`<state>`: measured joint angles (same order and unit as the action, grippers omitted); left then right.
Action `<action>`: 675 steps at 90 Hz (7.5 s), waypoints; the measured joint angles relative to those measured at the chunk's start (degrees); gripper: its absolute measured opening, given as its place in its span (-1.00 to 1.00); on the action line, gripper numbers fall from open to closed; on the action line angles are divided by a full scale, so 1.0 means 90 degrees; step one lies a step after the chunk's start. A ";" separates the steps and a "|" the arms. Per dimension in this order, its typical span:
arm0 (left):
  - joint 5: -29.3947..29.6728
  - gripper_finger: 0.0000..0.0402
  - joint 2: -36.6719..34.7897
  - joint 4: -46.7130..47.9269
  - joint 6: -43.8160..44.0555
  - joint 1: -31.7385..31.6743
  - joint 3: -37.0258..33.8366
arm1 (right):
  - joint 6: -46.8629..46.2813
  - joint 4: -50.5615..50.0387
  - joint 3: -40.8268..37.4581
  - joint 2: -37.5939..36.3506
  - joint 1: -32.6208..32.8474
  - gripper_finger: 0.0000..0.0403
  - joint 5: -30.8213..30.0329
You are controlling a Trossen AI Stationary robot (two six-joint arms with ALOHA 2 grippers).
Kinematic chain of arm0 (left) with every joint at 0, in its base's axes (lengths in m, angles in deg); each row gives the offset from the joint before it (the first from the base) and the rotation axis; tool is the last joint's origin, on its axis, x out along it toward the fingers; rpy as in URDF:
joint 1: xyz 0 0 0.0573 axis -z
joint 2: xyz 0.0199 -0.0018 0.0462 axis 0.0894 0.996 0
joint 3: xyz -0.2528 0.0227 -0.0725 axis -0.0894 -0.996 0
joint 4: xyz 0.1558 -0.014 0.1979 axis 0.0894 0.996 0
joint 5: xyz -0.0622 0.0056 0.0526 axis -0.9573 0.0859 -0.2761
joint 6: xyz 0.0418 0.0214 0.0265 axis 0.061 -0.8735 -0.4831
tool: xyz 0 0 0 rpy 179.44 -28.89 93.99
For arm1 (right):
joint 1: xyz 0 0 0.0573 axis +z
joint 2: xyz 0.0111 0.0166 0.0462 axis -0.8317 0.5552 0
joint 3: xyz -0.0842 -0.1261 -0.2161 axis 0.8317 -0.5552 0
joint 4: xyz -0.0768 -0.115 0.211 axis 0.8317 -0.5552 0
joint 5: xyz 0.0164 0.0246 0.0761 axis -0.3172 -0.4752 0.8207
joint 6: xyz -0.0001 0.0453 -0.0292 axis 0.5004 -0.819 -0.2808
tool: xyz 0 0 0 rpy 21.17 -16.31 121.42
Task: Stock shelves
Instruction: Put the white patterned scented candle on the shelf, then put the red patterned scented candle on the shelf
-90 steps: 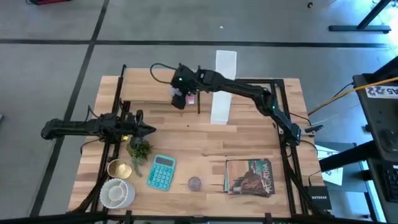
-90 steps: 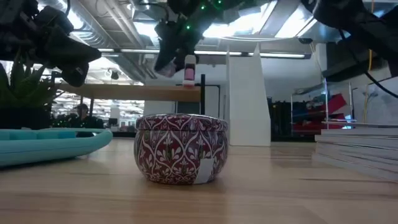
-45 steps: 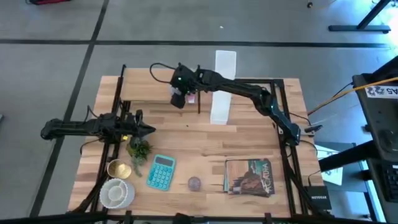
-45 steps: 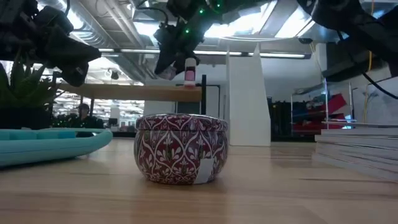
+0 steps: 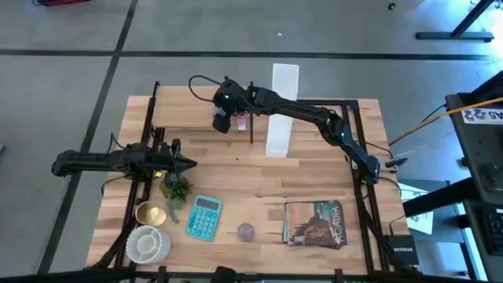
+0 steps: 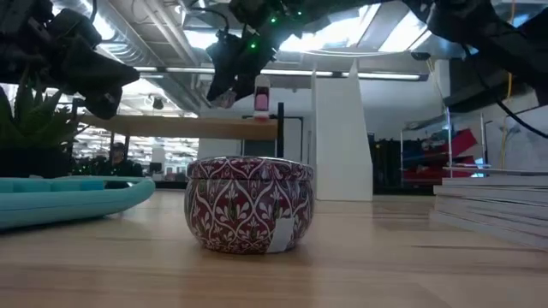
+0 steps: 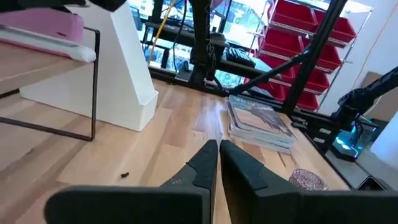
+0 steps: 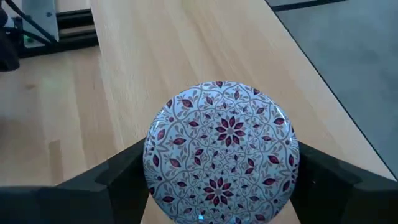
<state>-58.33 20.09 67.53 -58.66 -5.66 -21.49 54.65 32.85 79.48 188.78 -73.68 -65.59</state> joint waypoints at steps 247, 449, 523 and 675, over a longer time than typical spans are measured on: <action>0.0000 -0.98 0.0005 0.0001 0.0001 0.0000 0.0000 | 0.1664 -0.0004 -0.0070 -0.0766 0.1146 -0.98 -0.1217; -0.1132 -0.19 1.0838 0.2833 -0.1250 0.2983 0.8148 | -0.8555 -0.3961 -0.3536 -0.1428 0.7950 -0.49 -0.5397; -0.0087 0.55 1.1681 0.1184 -0.1994 0.3029 0.8126 | -0.8552 -0.3622 -0.3536 -0.1426 0.7979 -0.48 -0.5341; 0.2797 0.33 0.9617 0.5640 0.0414 0.1639 0.8988 | -0.8548 -0.2264 -0.4182 -0.1412 0.7974 -0.48 -0.5790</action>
<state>-33.16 106.64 118.28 -54.93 9.10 59.41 -22.28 12.48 41.84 176.07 -1.91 -117.70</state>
